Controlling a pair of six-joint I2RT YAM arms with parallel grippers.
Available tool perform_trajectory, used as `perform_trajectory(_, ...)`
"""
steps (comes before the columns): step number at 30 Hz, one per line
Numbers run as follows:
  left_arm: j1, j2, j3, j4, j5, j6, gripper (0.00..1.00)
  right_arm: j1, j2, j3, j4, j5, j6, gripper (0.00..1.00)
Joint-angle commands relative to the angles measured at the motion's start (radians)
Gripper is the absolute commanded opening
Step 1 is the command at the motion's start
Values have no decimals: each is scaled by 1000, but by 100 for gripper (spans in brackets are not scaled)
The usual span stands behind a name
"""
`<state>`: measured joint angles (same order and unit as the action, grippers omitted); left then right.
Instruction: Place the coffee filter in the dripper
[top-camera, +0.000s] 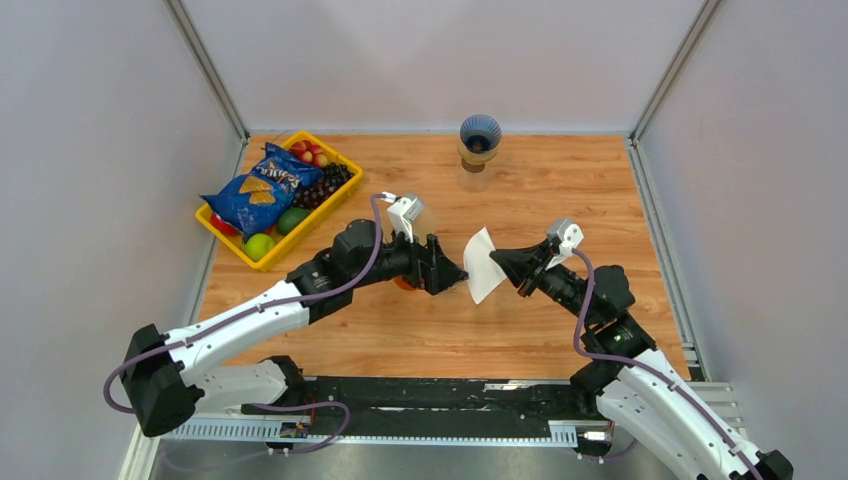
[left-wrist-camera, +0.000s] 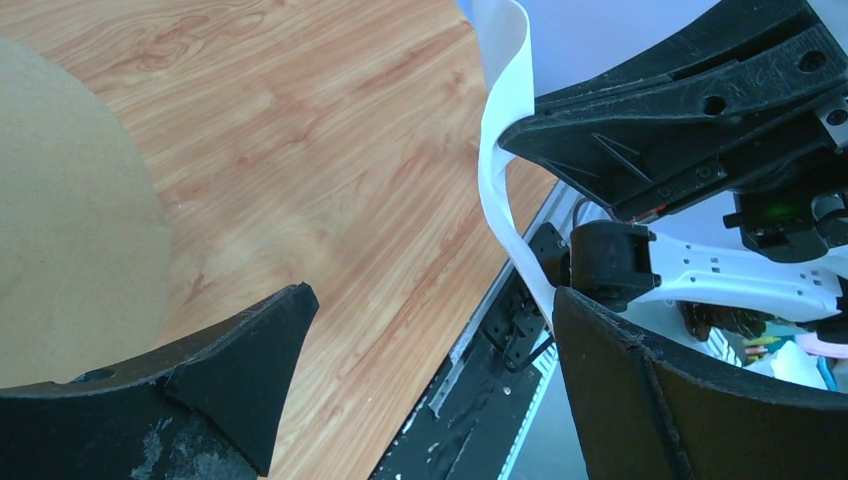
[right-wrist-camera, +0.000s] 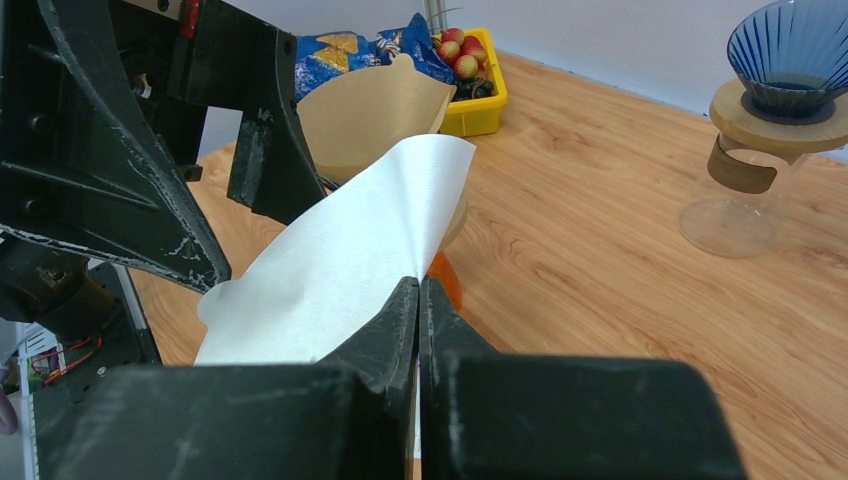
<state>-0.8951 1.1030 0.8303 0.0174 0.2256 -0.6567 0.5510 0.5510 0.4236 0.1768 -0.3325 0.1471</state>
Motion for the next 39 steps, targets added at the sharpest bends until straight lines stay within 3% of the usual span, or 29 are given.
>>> perform_trajectory(1,-6,33,61,-12,-20,8,100,0,-11,11,20,-12,-1,0)
perform_trajectory(12,-14,56,81,-78,-83,31,100,0,-28,18,18,-48,16,0)
perform_trajectory(22,-22,86,94,-10,-29,25,100,1,-13,20,33,-80,49,0)
perform_trajectory(31,-27,98,115,35,21,20,89,0,-25,28,39,-121,83,0)
perform_trajectory(39,-43,94,140,-49,-33,39,87,0,-28,32,41,-128,88,0)
